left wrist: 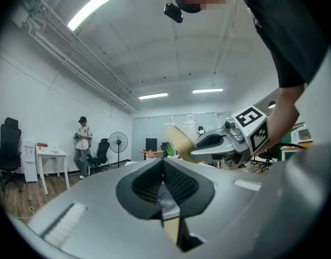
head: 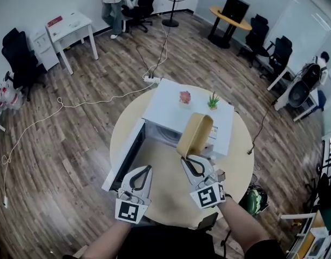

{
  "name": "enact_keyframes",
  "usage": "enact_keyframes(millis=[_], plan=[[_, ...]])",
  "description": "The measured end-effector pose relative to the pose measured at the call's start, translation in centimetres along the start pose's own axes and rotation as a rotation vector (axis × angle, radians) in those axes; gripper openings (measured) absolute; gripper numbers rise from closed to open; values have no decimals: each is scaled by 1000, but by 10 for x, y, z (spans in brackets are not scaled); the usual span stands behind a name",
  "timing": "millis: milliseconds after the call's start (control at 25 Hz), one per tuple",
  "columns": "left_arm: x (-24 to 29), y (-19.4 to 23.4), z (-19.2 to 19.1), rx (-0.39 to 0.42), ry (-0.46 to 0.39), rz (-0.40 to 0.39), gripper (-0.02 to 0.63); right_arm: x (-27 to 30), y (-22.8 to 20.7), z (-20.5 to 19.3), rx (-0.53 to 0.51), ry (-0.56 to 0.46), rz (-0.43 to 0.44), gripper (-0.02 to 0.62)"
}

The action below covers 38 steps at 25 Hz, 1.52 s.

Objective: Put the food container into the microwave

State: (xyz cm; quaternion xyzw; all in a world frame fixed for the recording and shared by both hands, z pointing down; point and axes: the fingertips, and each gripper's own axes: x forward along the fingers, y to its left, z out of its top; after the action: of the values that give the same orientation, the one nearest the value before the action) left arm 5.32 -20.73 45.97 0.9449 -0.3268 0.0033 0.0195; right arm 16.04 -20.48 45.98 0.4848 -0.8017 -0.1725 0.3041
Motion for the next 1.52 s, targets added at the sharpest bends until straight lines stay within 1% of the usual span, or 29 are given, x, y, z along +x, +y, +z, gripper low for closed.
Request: enact_keyframes(millis=[240,400,560,680,800,880,920,1000,1080,1320,1440,1520], plan=[[-7,8,-26,-61,29,27,0,40,50,-16,-90,25,189,20],[-10,11,-42,-87,45,32,0,60,84,-32,-141,46,313,20],[-13,10,-56,-120,60,36,0,74,111,-50,-169,71,417,20],[-14,10,-66,-136,79,42,0,84,126,-64,-201,86,471,20],[-14,11,-71,-129,82,37,0,91,139,-80,-240,107,518,20],[-12,12,-67,-86,52,27,0,95,147,-90,-254,127,547,20],[-12,12,-67,-75,42,25,0,98,150,-96,-258,138,558,20],[-14,13,-77,-132,77,39,0,104,153,-109,-266,167,572,20],[-14,14,-84,-161,96,48,0,113,152,-123,-280,204,577,20],[-15,14,-95,-174,108,53,0,141,133,-161,-285,316,556,20],[-14,14,-91,-128,70,46,0,151,121,-179,-278,379,526,20],[-16,16,-96,-160,85,58,0,159,110,-191,-264,433,492,20]])
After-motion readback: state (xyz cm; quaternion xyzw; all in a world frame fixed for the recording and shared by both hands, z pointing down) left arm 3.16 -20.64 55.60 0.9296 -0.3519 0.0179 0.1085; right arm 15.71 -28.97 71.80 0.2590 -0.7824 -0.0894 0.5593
